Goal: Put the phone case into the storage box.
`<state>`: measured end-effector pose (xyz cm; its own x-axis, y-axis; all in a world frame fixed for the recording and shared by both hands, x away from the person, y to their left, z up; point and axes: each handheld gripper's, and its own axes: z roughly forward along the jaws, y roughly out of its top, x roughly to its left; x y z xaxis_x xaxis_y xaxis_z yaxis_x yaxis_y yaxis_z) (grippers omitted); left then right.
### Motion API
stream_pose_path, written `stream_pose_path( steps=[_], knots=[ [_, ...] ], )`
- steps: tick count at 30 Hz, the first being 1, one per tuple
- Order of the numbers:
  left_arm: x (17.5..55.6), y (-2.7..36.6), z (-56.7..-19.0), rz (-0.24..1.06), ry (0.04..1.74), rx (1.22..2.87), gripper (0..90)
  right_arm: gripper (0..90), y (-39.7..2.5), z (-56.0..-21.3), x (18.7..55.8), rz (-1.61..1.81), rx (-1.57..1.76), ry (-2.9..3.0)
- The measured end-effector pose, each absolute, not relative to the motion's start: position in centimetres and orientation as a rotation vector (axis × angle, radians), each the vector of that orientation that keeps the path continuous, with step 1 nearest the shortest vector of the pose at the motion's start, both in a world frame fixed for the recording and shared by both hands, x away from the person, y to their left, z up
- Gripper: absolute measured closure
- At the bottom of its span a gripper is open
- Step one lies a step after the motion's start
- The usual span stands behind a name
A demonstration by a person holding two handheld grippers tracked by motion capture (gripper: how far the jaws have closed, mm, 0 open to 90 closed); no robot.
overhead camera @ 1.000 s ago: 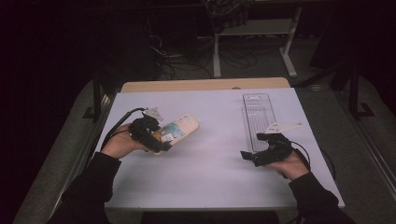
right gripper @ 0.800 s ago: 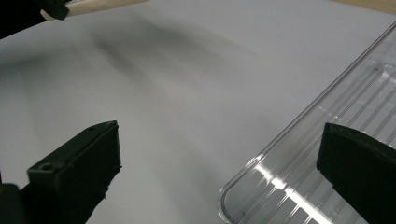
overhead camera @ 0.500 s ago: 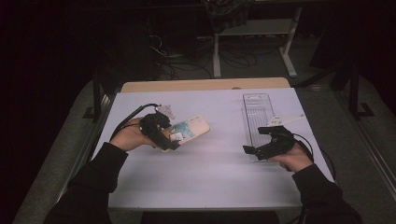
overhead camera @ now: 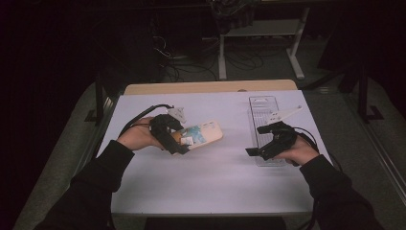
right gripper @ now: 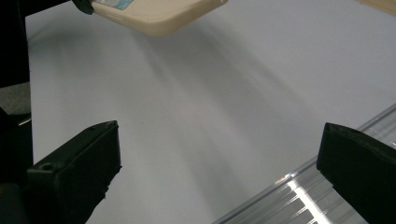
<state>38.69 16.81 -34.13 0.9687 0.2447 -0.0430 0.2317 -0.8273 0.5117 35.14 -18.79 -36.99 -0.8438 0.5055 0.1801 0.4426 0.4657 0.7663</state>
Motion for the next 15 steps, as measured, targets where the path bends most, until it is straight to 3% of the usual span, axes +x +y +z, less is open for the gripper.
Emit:
stream_pose_path(
  steps=[15],
  knots=[
    [38.0, 14.9, -33.6, 0.014, 0.154, 2.615, 11.0, 0.0, -17.1, -35.8, 36.0, 1.370, 0.664, 2.765]
  ],
)
